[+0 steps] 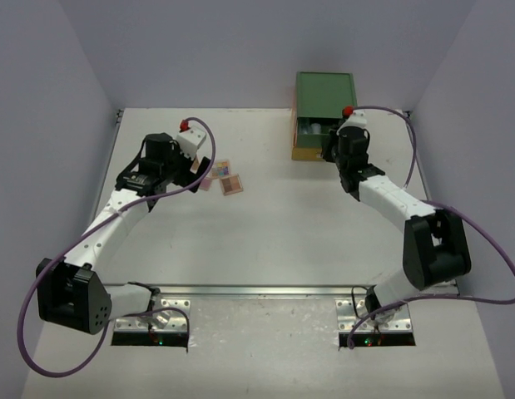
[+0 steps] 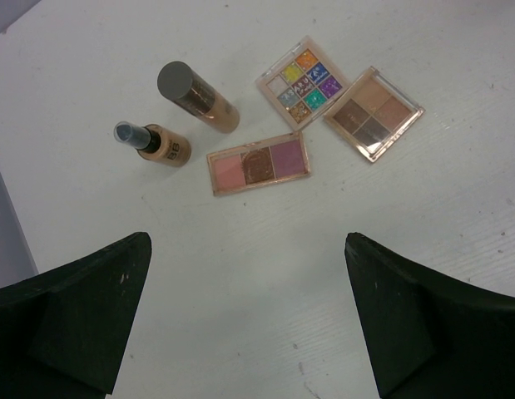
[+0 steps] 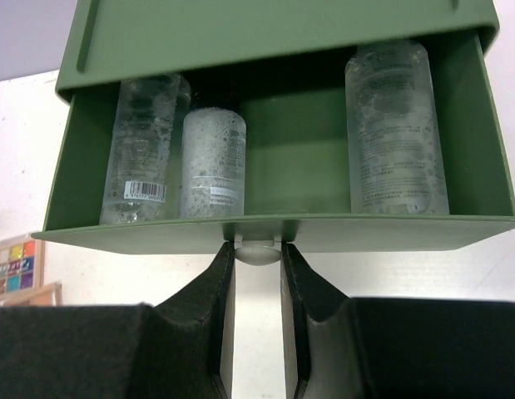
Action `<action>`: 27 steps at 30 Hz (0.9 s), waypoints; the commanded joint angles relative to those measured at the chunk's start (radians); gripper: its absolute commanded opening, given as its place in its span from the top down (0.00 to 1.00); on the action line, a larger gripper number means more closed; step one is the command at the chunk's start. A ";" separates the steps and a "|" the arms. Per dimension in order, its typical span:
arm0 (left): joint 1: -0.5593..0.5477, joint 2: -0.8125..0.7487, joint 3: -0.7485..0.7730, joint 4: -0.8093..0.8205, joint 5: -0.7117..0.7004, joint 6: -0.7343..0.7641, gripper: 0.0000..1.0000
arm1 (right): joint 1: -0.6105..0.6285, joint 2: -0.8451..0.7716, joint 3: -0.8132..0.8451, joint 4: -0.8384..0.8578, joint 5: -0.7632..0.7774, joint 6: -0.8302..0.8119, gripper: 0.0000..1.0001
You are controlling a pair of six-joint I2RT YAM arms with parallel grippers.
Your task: Organize the makeup
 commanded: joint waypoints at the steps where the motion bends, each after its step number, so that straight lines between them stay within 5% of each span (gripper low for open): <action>1: 0.014 0.013 0.001 0.066 -0.018 0.013 0.00 | -0.004 0.065 0.115 0.156 0.038 -0.057 1.00; 18: 0.015 0.032 0.007 0.083 -0.031 0.037 0.00 | -0.007 0.276 0.247 0.234 0.117 -0.075 0.97; 22: 0.015 0.034 0.007 0.085 -0.031 0.039 0.00 | -0.007 0.283 0.239 0.239 0.150 -0.052 0.79; 23: 0.015 0.036 0.005 0.085 -0.031 0.041 0.00 | -0.007 0.286 0.241 0.239 0.156 -0.050 0.68; 27: 0.015 0.043 0.005 0.087 -0.031 0.038 0.00 | -0.006 0.272 0.224 0.225 0.127 -0.067 0.54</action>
